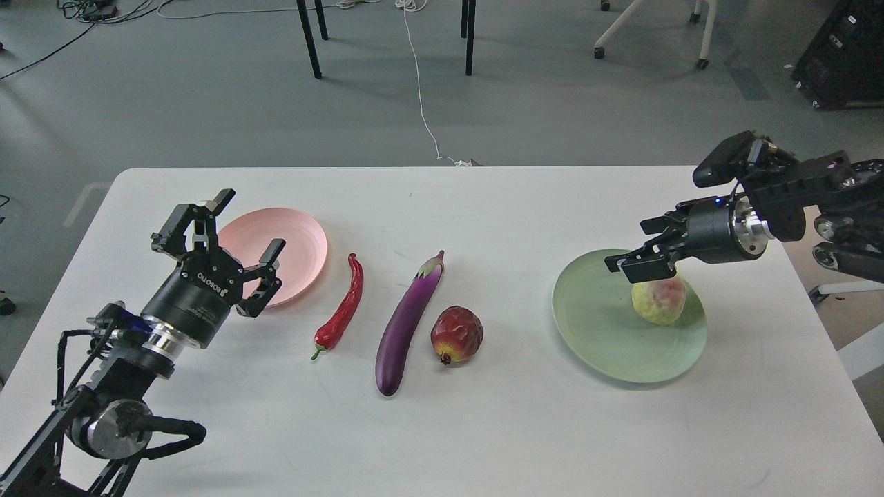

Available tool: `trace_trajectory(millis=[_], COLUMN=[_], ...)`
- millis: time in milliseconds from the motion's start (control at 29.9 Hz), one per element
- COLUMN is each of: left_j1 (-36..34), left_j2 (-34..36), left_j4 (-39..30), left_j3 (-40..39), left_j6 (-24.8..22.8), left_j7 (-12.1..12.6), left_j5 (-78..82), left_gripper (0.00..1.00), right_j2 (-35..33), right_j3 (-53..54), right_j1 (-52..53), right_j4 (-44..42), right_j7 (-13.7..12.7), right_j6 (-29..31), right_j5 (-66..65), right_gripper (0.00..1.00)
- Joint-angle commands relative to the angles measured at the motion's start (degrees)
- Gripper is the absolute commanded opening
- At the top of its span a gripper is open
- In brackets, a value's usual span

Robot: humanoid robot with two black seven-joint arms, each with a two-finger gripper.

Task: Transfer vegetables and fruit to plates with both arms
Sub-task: 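Move the right gripper back to the red apple and grasp it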

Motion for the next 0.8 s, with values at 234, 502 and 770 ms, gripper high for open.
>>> trace_trajectory(millis=[234,502,770], left_j1=[0.8,1.2,1.6], left_j2=[0.3,1.1,1.3], left_j4=[0.0,-0.3,-0.4], left_j3=[-0.6,-0.8,-0.8], left_j6=[0.1,0.1,0.1], left_j7=[0.0,0.0,0.0], left_j5=[0.0,0.0,0.0], left_gripper=[0.99,0.99,0.99], right_j2=[21.1,30.1,34.8], right_j3=[-2.4,-3.9,-3.9], right_j1=[0.9,-2.9,-5.6], right_j4=[-1.8,-8.1,-12.2], right_j7=[0.0,0.0,0.0], right_j6=[-0.1,-0.4,-0.7], right_j5=[9.3,9.6,9.7], right_gripper=[0.97,0.97,0.96])
